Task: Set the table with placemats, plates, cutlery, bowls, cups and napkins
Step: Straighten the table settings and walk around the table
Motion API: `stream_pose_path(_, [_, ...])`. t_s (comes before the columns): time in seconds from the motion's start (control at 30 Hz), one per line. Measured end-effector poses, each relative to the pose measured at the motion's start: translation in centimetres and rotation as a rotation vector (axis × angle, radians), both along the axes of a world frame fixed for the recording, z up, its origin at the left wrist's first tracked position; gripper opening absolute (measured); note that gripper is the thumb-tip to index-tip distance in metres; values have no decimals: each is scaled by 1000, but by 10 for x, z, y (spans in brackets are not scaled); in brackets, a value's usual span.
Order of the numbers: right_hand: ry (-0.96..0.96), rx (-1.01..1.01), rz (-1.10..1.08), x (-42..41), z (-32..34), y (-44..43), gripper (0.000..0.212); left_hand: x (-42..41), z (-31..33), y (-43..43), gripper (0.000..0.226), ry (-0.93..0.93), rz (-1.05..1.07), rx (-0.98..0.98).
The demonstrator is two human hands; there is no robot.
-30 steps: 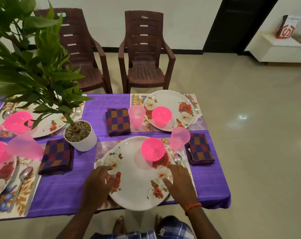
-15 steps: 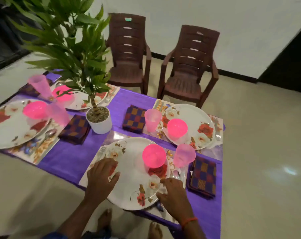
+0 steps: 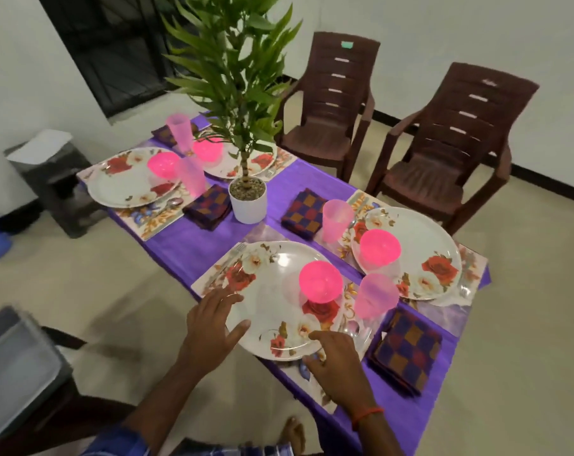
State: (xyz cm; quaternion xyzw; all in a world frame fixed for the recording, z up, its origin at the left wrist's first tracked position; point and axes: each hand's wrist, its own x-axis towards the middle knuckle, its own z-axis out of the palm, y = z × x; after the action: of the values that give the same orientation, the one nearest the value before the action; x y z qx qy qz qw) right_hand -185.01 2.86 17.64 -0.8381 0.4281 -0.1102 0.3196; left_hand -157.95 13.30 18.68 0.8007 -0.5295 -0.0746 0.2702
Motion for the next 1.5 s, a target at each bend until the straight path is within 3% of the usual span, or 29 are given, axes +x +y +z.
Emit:
stream_pose_path(0.2, [-25,-106,50,-3,15,16,41,-28,5,41,58,-14,53,5])
stream_pose_path(0.53, [-59,-167,223,-26,40,43,44,-91,18,102,72,-22,185,87])
stream_pose_path(0.8, [-69,-171,501,-82,50,50,50,-190,28,138,73,38,463,110])
stream_pose_path(0.93, [-82,-145,564,-113,49,63,50,-245,29,173,70,28,492,135])
stream_pose_path(1.17, [-85,-103,709,-125,62,111,55,-301,48,251,77,31,676,180])
stream_pose_path(1.5, [-65,-139,896,-149,86,207,42,-359,62,348,65,4,785,95])
